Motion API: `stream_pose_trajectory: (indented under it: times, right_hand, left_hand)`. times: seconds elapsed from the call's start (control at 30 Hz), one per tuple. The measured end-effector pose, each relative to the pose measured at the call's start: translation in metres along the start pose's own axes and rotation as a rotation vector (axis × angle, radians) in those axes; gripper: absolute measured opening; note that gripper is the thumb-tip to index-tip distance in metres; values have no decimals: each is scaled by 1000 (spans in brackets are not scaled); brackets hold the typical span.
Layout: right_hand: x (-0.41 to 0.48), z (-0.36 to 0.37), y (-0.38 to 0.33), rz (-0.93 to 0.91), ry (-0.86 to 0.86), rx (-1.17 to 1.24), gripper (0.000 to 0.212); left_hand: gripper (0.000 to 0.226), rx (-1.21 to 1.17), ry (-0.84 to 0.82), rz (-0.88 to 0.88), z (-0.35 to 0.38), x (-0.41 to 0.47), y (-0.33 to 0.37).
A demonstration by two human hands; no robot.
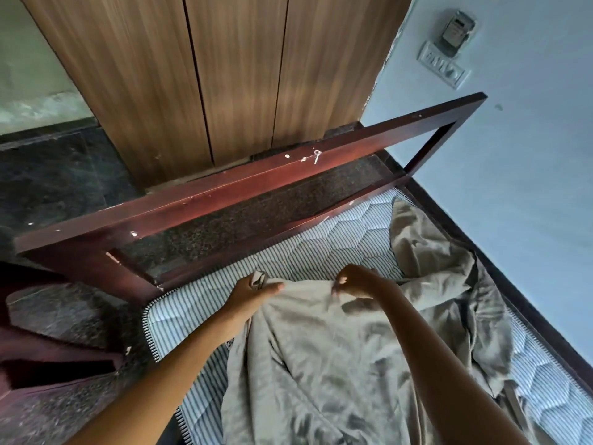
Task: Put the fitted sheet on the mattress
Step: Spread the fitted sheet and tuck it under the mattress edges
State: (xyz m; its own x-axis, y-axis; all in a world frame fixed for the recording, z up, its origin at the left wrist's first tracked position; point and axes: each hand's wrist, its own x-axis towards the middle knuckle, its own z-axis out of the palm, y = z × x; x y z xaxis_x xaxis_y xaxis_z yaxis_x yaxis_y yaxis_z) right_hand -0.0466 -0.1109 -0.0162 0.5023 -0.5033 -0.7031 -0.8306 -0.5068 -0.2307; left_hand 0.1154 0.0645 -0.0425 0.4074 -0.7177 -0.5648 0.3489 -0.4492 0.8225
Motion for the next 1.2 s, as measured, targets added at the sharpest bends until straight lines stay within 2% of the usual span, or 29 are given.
stream_pose_trajectory:
  times: [0.1, 0.17, 0.23, 0.33, 0.37, 0.47, 0.53, 0.6, 0.7, 0.73, 0.77, 0.87, 0.93, 1.03, 1.13, 1.2]
  right_hand:
    - [0, 1, -17, -134, 154, 115, 21]
    - [0, 0, -37, -243, 174, 211, 16]
    - [-1, -5, -51, -307, 175, 276, 11]
    - [-2, -15, -50, -276, 165, 353, 19]
    - [-2, -18, -45, -255, 130, 320, 20]
    - [0, -24, -25, -131, 11, -37, 16]
    - [1, -22, -12, -25, -41, -210, 17]
    - [4, -15, -4, -41, 6, -180, 14]
    - [1, -9, -10, -176, -19, 141, 11]
    - [1, -9, -12, -180, -31, 174, 13]
    - [4, -9, -12, -162, -19, 137, 15]
    - [10, -10, -6, -51, 42, -286, 26]
    - [12, -7, 2, 6, -2, -370, 28]
    - [15, -6, 17, 56, 67, -220, 25]
    - [11, -11, 27, 48, 204, 17, 16]
    - [3, -19, 22, -58, 225, 286, 30]
  left_hand:
    - [21, -41, -47, 17, 17, -2, 6]
    - [30, -47, -110, 43, 30, -2, 13]
    - [24, 5, -154, 64, 40, 1, 17]
    - [27, 33, -134, 82, 46, 6, 21]
    - [25, 27, -124, 86, 45, 8, 19]
    - [20, 77, -137, 115, 43, 10, 15]
    - [9, 130, -91, 132, 46, 10, 11]
    - [9, 167, -22, 129, 50, 11, 10]
    - [11, 159, -25, 169, 59, 13, 10]
    - [10, 155, -21, 179, 61, 11, 12]
    - [9, 156, -15, 191, 62, 9, 13]
    - [13, 140, -62, 195, 63, 2, 11]
    - [16, 135, -145, 147, 58, -4, 8]
    - [29, 163, -261, 98, 45, -13, 5]
    - [23, 82, -239, 55, 39, -17, 7]
    - [28, -64, -192, 42, 41, -15, 15]
